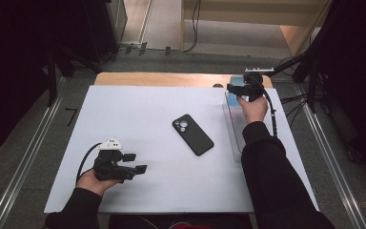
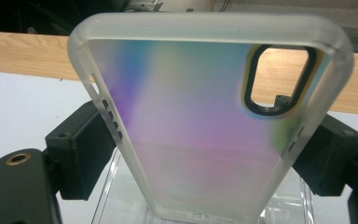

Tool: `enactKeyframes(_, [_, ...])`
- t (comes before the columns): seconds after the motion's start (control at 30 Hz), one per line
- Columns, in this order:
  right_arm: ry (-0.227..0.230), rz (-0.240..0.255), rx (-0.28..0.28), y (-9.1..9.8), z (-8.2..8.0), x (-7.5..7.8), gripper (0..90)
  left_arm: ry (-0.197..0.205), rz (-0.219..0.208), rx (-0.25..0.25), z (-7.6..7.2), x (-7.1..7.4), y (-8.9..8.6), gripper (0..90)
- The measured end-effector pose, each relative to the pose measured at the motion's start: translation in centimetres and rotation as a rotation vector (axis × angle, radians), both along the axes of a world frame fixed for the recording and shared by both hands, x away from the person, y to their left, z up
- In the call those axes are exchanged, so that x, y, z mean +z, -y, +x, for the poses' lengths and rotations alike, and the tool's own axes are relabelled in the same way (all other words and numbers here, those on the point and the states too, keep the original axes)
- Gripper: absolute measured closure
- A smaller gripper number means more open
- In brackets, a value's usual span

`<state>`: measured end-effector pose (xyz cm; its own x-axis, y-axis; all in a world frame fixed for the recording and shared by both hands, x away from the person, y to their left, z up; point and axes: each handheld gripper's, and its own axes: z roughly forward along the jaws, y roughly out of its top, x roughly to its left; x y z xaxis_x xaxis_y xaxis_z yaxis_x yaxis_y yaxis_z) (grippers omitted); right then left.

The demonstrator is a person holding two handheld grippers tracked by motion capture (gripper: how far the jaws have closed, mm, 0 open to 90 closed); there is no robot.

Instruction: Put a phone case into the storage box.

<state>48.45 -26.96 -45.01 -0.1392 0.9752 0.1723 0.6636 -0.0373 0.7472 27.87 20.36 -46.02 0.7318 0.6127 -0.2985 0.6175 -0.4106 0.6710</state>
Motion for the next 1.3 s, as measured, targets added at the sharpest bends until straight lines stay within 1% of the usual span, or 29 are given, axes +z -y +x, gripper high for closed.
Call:
enactKeyframes(0.13, [-0.011, 0.015, 0.001, 0.03, 0.05, -0.03, 13.2, 0.003, -0.001, 0.002, -0.04, 0.02, 0.02, 29.9])
enactKeyframes(0.2, [-0.010, 0.013, -0.001, 0.12, 0.05, 0.04, 13.1, 0.003, -0.001, 0.002, -0.05, 0.02, 0.01, 29.9])
enactKeyframes(0.27, [-0.011, 0.023, 0.002, 0.34, 0.07, 0.07, 12.7, 0.003, 0.001, 0.002, -0.04, 0.01, 0.02, 29.9])
enactKeyframes(0.3, [-0.011, 0.023, 0.001, 0.40, 0.09, 0.07, 11.5, 0.002, 0.000, 0.002, -0.05, 0.01, 0.04, 29.9])
enactKeyframes(0.67, [-0.028, 0.013, -0.004, 0.02, 0.26, -0.06, 11.0, 0.004, 0.001, 0.002, -0.04, 0.02, 0.01, 29.9])
enactKeyframes(0.73, [-0.030, 0.014, 0.007, -0.07, 0.30, -0.13, 11.0, 0.003, 0.000, 0.002, -0.04, 0.02, 0.01, 29.9])
enactKeyframes(0.77, [-0.031, 0.003, 0.015, -0.21, 0.38, -0.23, 11.0, 0.003, 0.000, 0.003, -0.04, 0.02, 0.02, 29.9])
enactKeyframes(0.87, [-0.032, 0.001, 0.018, -0.19, 0.48, -0.32, 11.0, 0.003, -0.002, 0.001, -0.08, 0.03, 0.09, 29.9])
enactKeyframes(1.0, [-0.037, 0.005, 0.007, -0.04, 0.67, -0.55, 10.4, 0.004, -0.002, 0.001, -0.09, 0.05, 0.08, 29.9])
enactKeyframes(1.03, [-0.037, 0.014, 0.002, 0.05, 0.68, -0.57, 9.6, 0.003, -0.004, 0.001, -0.08, 0.03, 0.04, 29.9])
enactKeyframes(1.13, [-0.037, 0.014, 0.000, 0.10, 0.63, -0.46, 8.5, 0.003, -0.001, 0.001, -0.04, 0.02, -0.04, 29.9])
enactKeyframes(1.23, [-0.037, 0.021, 0.003, 0.19, 0.47, -0.20, 2.6, 0.004, -0.002, 0.002, -0.03, 0.03, -0.03, 29.9])
enactKeyframes(1.3, [-0.041, 0.026, 0.013, 0.26, 0.27, 0.08, 2.0, 0.003, -0.001, 0.002, -0.01, 0.03, -0.02, 29.9])
